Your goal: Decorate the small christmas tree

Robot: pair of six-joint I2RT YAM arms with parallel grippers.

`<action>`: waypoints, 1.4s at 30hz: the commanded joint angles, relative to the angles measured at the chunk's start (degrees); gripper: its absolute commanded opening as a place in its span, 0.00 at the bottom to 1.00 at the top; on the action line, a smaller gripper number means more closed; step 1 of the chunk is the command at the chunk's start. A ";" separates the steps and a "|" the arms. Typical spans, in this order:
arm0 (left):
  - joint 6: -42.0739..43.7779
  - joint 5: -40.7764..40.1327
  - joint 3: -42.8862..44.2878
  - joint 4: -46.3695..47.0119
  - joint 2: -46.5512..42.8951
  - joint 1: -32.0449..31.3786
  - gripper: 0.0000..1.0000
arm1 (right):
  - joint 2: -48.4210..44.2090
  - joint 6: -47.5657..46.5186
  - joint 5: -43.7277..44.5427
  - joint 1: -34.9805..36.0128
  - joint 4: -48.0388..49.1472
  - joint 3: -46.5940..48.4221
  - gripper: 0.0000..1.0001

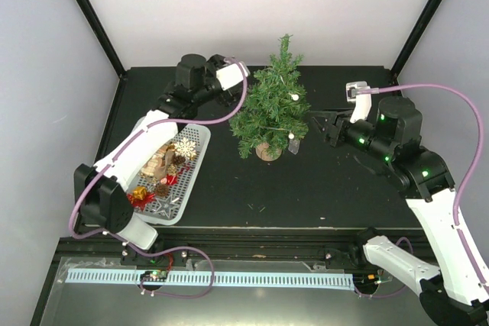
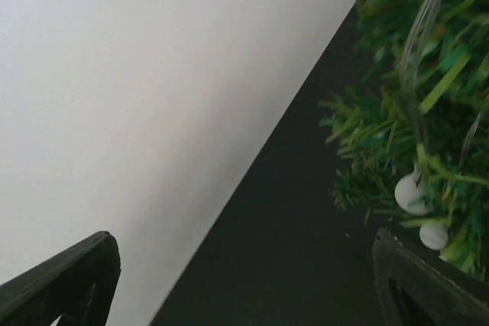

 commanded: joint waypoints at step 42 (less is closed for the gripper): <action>0.85 -1.97 -24.05 -24.58 -5.67 36.72 0.86 | 0.52 -0.02 6.18 2.59 -2.86 -27.18 0.50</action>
